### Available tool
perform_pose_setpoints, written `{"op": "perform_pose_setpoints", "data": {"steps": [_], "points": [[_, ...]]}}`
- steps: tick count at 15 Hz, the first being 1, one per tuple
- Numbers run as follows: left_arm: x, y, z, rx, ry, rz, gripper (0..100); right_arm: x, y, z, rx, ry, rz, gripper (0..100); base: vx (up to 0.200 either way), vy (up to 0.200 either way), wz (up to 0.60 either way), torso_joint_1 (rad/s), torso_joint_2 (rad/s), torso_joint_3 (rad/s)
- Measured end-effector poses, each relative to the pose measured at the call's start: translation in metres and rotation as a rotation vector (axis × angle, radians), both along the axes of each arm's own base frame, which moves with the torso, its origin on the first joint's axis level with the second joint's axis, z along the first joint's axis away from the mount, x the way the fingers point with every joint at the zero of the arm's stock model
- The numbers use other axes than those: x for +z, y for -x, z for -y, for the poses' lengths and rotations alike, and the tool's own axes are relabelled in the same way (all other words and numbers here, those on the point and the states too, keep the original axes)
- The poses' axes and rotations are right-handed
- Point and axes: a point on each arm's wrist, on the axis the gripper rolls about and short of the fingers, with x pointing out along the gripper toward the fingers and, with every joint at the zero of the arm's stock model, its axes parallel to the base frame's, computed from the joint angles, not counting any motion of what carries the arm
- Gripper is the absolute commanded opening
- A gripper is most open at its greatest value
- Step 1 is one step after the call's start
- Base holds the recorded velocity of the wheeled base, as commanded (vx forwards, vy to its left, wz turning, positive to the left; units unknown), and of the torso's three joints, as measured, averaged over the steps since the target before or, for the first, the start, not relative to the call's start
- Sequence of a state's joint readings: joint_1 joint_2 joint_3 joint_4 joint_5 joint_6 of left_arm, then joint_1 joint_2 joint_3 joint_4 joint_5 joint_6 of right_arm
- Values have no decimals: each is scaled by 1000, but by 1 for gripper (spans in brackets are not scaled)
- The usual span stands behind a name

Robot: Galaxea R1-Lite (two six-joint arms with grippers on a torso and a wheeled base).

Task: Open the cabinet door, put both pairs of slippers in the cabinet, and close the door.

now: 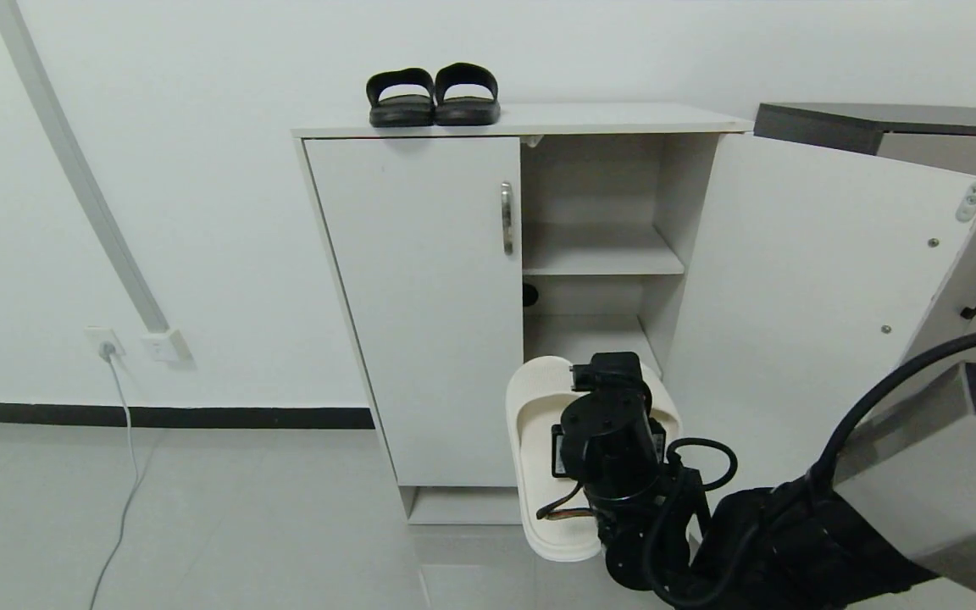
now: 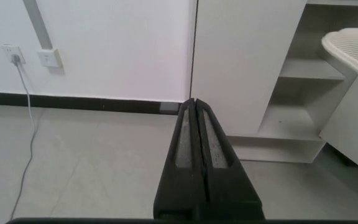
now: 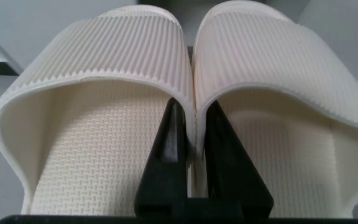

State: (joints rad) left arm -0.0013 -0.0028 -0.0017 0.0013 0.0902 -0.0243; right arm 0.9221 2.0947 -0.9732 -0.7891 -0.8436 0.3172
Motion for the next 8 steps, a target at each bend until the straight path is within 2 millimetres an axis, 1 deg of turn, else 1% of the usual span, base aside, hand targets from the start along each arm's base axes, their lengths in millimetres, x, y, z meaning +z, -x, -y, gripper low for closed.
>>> {"op": "perform_pose_setpoints", "data": {"steps": [4,6,8], "points": [[0,0,0,0,0,0,0,-10,-10,2,-22,1,-1,0,0,0,0,0,0,0],[0,0,0,0,0,-1,0,-22,-12,-2,-13,4,-1,0,0,0,0,0,0,0],[0,0,0,-2,0,-1,0,-35,-21,-3,-20,10,29,0,0,0,0,0,0,0]]}}
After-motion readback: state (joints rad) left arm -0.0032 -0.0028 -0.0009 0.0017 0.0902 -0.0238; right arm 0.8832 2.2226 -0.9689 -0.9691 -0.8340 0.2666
